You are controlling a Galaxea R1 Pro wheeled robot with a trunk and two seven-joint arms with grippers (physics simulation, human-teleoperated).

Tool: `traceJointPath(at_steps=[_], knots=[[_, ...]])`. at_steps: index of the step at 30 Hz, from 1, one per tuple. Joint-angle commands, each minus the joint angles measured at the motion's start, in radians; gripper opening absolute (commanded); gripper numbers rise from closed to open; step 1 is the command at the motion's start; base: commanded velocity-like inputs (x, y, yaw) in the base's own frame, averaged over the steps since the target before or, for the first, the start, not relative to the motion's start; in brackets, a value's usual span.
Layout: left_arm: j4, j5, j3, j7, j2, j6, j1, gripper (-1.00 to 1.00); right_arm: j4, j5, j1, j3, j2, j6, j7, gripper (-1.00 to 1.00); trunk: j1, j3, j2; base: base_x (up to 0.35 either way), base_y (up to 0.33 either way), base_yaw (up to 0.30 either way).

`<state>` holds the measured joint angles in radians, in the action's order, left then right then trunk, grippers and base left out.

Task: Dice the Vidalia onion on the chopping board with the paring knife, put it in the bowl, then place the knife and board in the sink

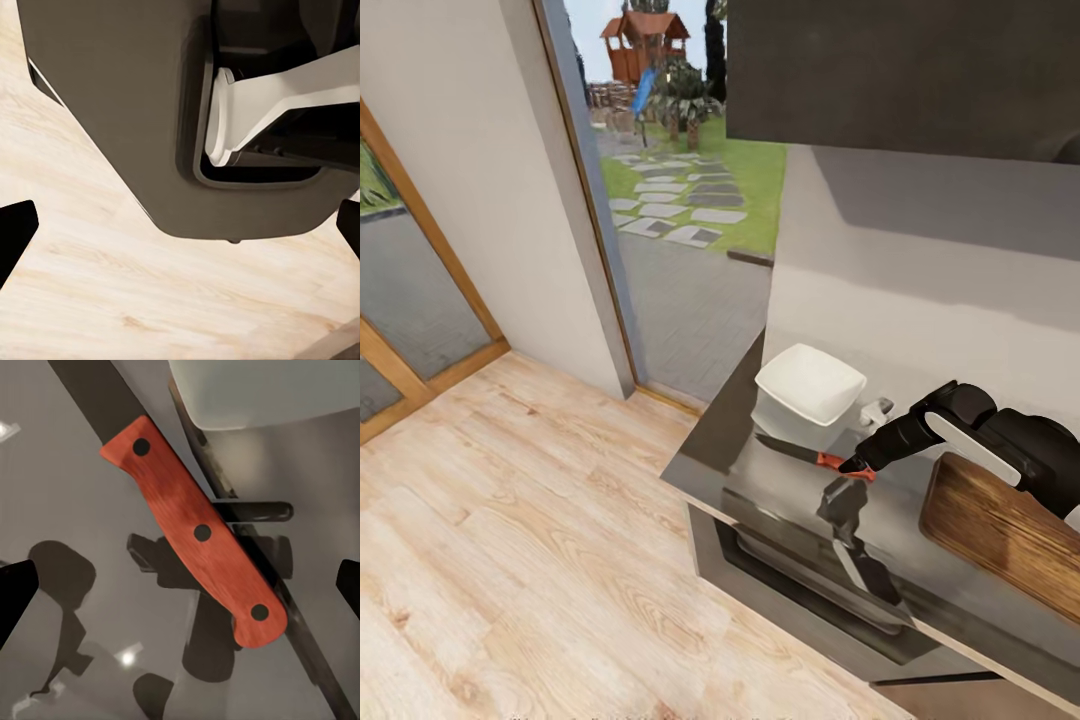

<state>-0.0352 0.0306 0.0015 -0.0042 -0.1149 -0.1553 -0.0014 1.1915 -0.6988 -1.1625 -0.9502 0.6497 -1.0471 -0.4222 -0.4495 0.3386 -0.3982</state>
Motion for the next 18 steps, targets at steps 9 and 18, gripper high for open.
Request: traceJointPath(at_steps=[9,18], knots=[[0.000,0.003,0.000,0.000,-0.001,-0.003,0.000,1.00,0.000,0.010,-0.002,-0.002,0.001,0.000,-0.010,1.00,-0.001,0.010,-0.002,0.000,0.000,0.000],[0.000,0.003,0.000,0.000,-0.001,-0.003,0.000,1.00,0.000,0.010,-0.002,-0.002,0.001,0.000,-0.010,1.00,-0.001,0.019,-0.002,0.000,0.000,0.000]])
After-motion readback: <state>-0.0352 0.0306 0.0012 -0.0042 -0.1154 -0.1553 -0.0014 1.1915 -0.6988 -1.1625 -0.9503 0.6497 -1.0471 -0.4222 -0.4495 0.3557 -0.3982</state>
